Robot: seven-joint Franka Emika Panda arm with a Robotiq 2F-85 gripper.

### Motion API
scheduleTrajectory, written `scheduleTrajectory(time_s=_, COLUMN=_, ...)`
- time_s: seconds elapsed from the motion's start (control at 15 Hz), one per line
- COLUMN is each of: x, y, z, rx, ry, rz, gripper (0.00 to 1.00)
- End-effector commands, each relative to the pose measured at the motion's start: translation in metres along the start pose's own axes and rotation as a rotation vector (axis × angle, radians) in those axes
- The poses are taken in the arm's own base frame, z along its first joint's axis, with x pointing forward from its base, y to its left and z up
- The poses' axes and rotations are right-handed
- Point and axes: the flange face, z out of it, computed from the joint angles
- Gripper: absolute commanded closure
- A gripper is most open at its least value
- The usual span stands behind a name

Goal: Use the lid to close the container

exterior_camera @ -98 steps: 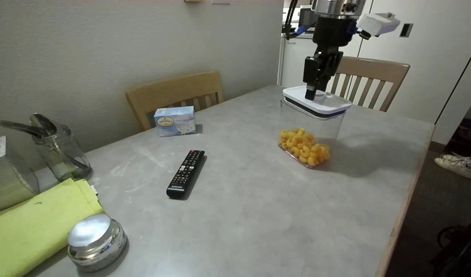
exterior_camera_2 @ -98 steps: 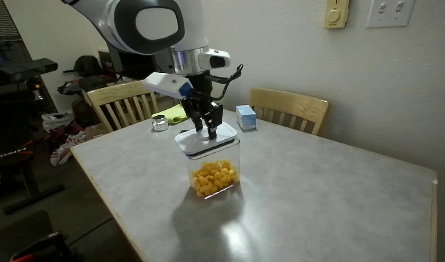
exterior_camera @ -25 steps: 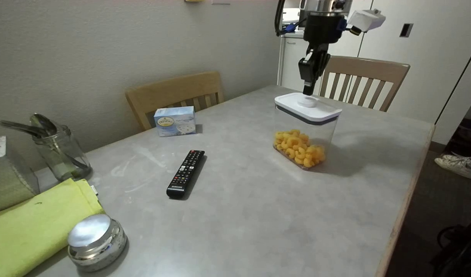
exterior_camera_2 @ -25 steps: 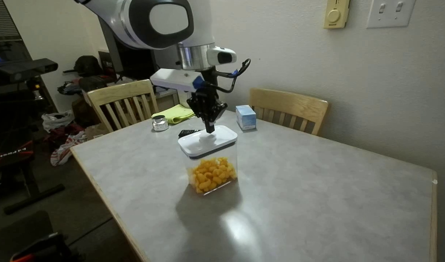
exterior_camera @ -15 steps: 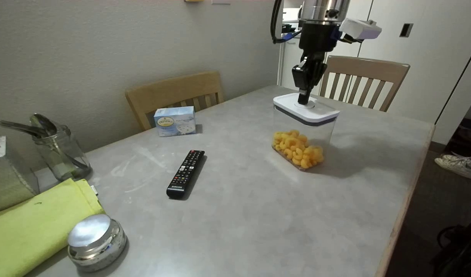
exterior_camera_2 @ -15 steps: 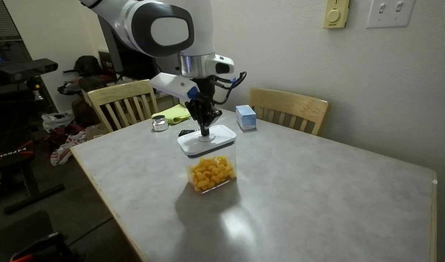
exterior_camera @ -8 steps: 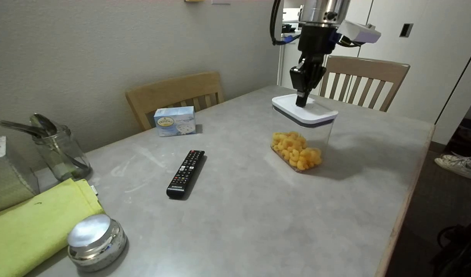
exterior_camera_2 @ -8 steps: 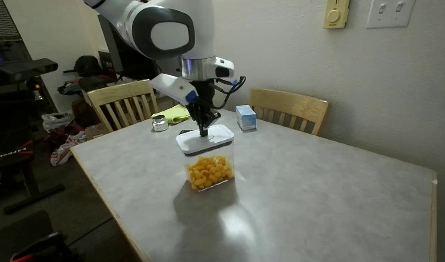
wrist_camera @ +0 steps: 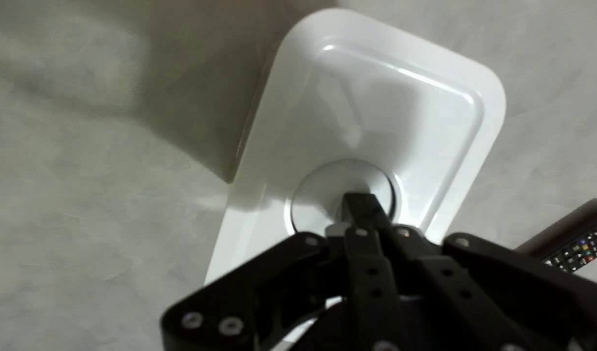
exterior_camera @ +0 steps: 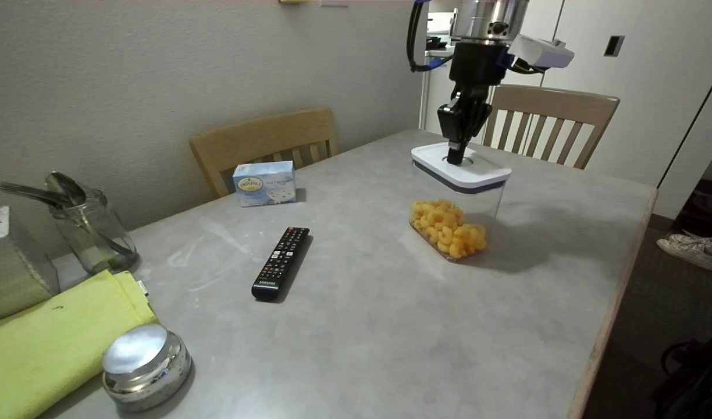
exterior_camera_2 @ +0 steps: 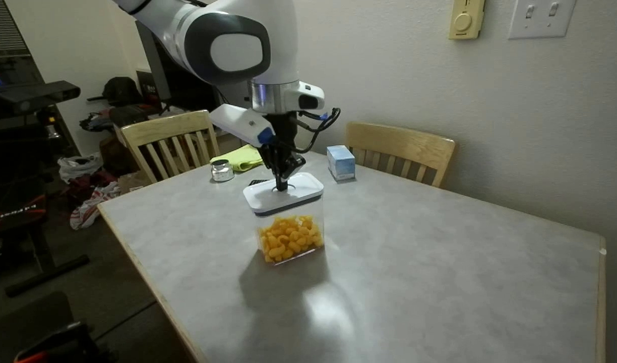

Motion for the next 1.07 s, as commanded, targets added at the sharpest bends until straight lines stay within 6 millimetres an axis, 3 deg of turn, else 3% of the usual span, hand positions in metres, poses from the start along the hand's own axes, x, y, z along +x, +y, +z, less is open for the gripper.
scheduleTrajectory(time_s=0.0, x=-0.003, y=-0.006, z=0.007, rx=-0.037, ry=-0.064, rz=-0.032, gripper=1.0)
scheduleTrajectory(time_s=0.73, x=0.009, y=-0.023, z=-0.061, rx=-0.15, ry=-0.167, rz=-0.131, gripper=1.0)
scheduleTrajectory(time_s=0.8, x=0.01, y=-0.024, z=-0.064, rx=-0.152, ry=-0.163, rz=-0.133, gripper=0.93)
scheduleTrajectory(time_s=0.87, x=0.011, y=-0.025, z=-0.068, rx=-0.153, ry=-0.162, rz=-0.133, gripper=0.73)
scheduleTrajectory(time_s=1.0, x=0.013, y=-0.026, z=-0.074, rx=-0.156, ry=-0.156, rz=-0.126, gripper=0.61)
